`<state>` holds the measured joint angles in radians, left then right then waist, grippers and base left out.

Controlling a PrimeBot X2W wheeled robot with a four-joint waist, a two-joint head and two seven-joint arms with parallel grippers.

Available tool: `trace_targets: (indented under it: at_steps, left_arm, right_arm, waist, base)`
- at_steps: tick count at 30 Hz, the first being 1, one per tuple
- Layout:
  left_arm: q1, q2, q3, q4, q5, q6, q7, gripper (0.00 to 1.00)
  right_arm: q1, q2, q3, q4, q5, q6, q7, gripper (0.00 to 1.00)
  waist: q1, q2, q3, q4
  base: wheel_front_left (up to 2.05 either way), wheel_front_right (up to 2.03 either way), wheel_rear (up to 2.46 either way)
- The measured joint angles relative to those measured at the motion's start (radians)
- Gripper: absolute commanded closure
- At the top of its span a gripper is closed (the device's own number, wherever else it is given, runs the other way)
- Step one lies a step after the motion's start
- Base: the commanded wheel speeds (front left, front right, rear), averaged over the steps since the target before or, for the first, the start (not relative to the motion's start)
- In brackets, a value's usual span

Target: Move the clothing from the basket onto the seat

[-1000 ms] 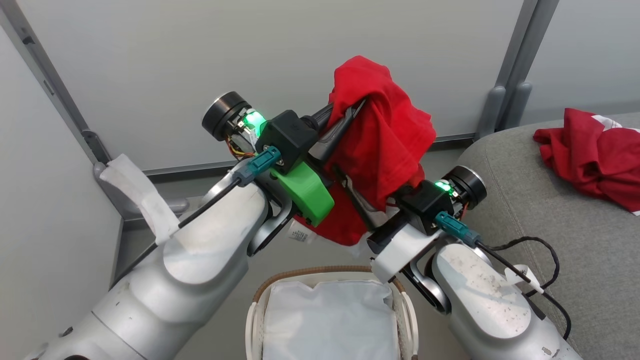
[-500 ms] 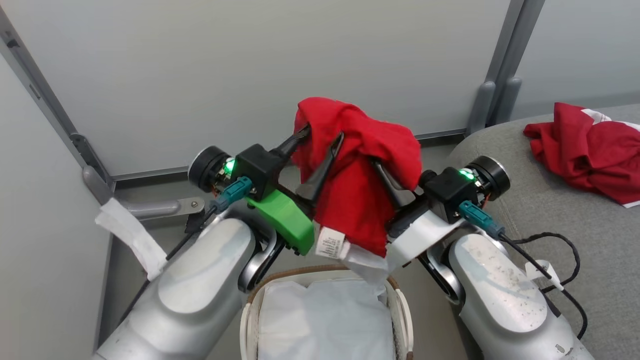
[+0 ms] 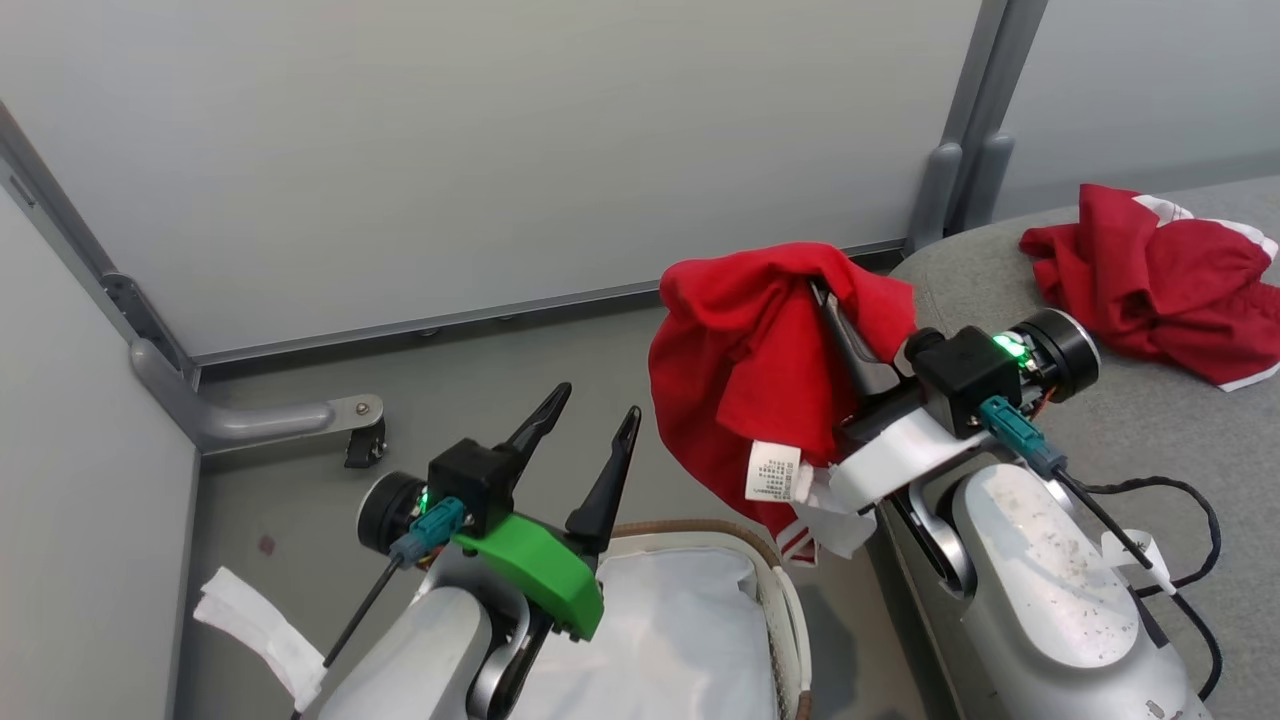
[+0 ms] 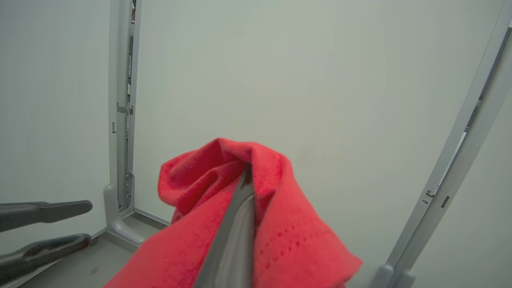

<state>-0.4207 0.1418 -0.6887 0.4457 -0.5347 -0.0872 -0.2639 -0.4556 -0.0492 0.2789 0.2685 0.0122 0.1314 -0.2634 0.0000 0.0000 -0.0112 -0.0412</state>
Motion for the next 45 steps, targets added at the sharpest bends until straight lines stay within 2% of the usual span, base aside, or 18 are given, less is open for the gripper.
trace_targets:
  at_steps: [12, 21, 34, 41, 45]
  left_arm:
    - [0.138, -0.039, 0.117, -0.024, 0.101, -0.025, 0.000, 0.00]
    - [0.160, -0.069, 0.150, -0.041, 0.143, -0.036, 0.000, 0.00]
    - [0.137, -0.088, 0.117, -0.042, 0.183, -0.041, 0.000, 0.00]
    - [0.098, -0.088, 0.067, -0.048, 0.184, -0.042, 0.000, 0.00]
    - [0.060, -0.078, 0.049, -0.054, 0.184, -0.042, 0.000, 0.00]
  right_arm:
    - [0.029, -0.022, -0.074, -0.022, -0.021, 0.000, 0.000, 1.00]
    - [0.035, -0.033, -0.108, -0.031, -0.034, 0.000, 0.000, 1.00]
    - [0.042, -0.044, -0.192, -0.047, -0.043, 0.000, 0.000, 1.00]
    - [-0.005, -0.049, -0.273, -0.062, -0.053, 0.000, 0.000, 1.00]
    - [-0.101, -0.087, -0.324, -0.064, -0.058, 0.000, 0.000, 1.00]
  waist:
    - [0.0000, 0.0000, 0.008, -0.052]
    - [0.0000, 0.0000, 0.020, -0.152]
    - [0.0000, 0.0001, 0.078, -0.332]
    - [0.0000, 0.0000, 0.150, -0.348]
    - [0.0000, 0.0001, 0.196, -0.334]
  base:
    - [0.00, 0.00, 0.00]
    - [0.00, 0.00, 0.00]
    - [0.00, 0.00, 0.00]
    - [0.00, 0.00, 0.00]
    - [0.00, 0.00, 0.00]
